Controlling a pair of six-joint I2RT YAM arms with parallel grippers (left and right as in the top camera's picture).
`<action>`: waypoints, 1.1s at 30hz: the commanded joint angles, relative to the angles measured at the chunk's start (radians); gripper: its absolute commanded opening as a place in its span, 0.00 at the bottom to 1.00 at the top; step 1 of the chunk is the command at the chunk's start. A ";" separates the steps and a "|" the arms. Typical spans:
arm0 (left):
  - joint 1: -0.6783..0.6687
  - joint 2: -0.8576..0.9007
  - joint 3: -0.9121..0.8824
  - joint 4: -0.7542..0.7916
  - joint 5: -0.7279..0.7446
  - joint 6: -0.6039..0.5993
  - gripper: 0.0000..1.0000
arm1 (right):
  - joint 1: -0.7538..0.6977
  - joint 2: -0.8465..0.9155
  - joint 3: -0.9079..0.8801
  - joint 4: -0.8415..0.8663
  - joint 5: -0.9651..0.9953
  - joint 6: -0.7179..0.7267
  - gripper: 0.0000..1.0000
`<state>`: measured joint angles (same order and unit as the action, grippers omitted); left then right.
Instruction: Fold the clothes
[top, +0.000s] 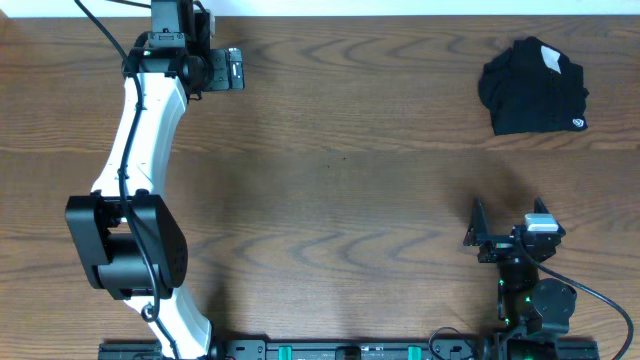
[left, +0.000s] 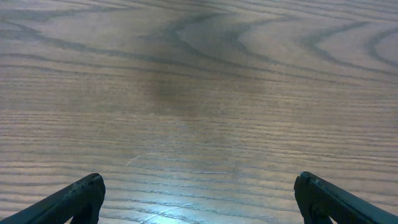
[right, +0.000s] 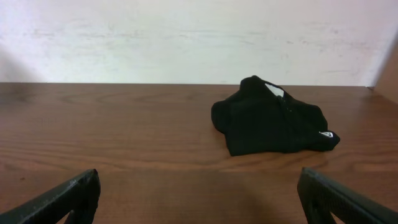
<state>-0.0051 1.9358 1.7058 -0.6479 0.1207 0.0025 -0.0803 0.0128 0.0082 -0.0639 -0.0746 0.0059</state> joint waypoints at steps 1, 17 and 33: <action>-0.002 0.006 0.000 -0.002 -0.002 -0.004 0.98 | -0.008 -0.007 -0.003 -0.003 -0.005 -0.011 0.99; -0.001 -0.159 -0.012 -0.059 -0.027 0.088 0.98 | -0.008 -0.007 -0.003 -0.003 -0.005 -0.011 0.99; 0.026 -0.917 -0.716 0.354 -0.027 0.123 0.98 | -0.008 -0.007 -0.003 -0.003 -0.005 -0.011 0.99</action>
<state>0.0051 1.1149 1.1271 -0.3363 0.1013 0.1539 -0.0803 0.0120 0.0082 -0.0639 -0.0750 0.0063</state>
